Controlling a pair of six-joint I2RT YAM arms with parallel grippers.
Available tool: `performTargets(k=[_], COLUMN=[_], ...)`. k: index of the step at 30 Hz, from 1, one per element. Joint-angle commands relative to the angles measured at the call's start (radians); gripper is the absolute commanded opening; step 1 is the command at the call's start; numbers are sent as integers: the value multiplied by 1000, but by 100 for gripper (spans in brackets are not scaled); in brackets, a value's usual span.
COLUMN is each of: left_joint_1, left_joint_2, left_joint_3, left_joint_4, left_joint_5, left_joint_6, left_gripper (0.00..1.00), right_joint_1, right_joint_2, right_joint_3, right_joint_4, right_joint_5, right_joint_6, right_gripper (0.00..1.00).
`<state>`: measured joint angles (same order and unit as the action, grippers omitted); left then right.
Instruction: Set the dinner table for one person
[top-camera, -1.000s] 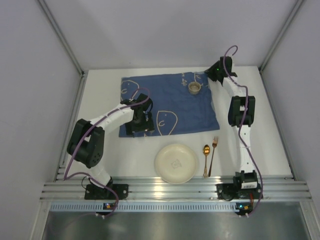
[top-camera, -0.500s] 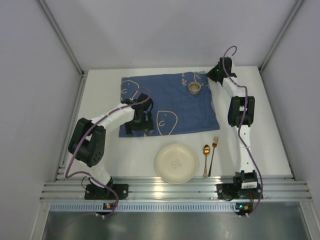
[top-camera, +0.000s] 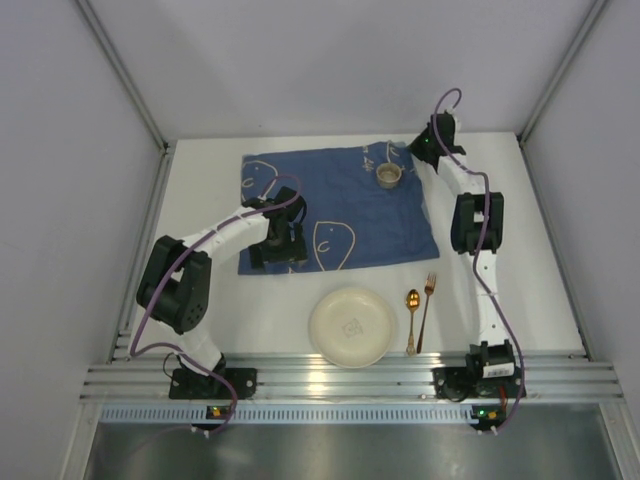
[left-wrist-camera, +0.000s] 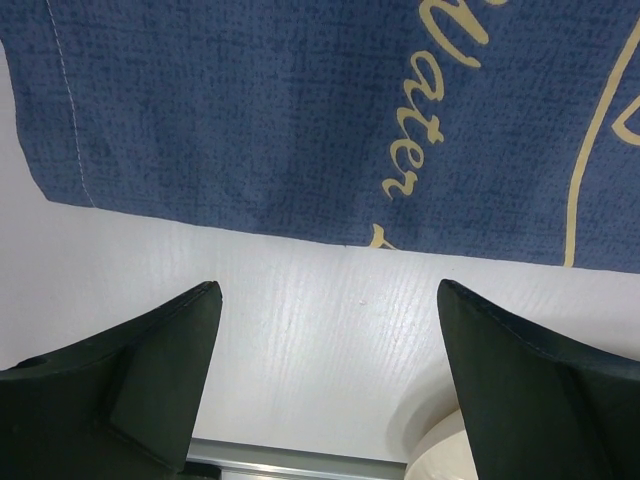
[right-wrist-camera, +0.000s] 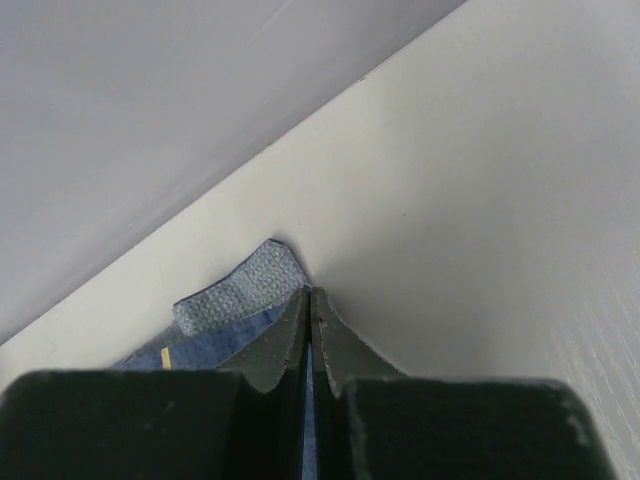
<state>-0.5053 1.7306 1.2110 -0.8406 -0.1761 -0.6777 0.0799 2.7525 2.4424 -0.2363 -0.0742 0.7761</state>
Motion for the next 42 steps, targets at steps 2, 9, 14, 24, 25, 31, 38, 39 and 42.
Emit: performTargets(k=[2,9,14,24,25,31,38,39,42], left_joint_1=[1,-1,-2,-13,-15,-29,-36,-36,-36], left_joint_2=[-40,-78,-82,-62,-56,-2,46,49,61], left_joint_3=[-10,-54,-70,-62,-61,-31,15,15,19], left_joint_4=[-9,-2,1,1,3,6,-8,-9,-9], left_joint_5=[-19,-20,-14,-13,-13,-14,-22,-23,-26], left_joint_6=[-23,-71,-106,-158,-167,-186,-181,-181,-180], left_gripper=[95,94,94,94,94,95,94,95,95], right_joint_1=[20,20,18,18,18,4,-25,-32,-39], right_joint_2=[-50,-105,-109,-111,-111,-87,-68,-60,-39], right_joint_3=[46,44,46,63,63,26,-3,0,6], right_joint_4=[77,120,161,330,331,292,298,301,321], right_joint_5=[71,192,208,214,223,202,205,205,200], right_joint_6=[-58,-123,-132,-109,-104,-69,-63,-51,-25], right_gripper=[0,0,0,0,0,49,86,85,78])
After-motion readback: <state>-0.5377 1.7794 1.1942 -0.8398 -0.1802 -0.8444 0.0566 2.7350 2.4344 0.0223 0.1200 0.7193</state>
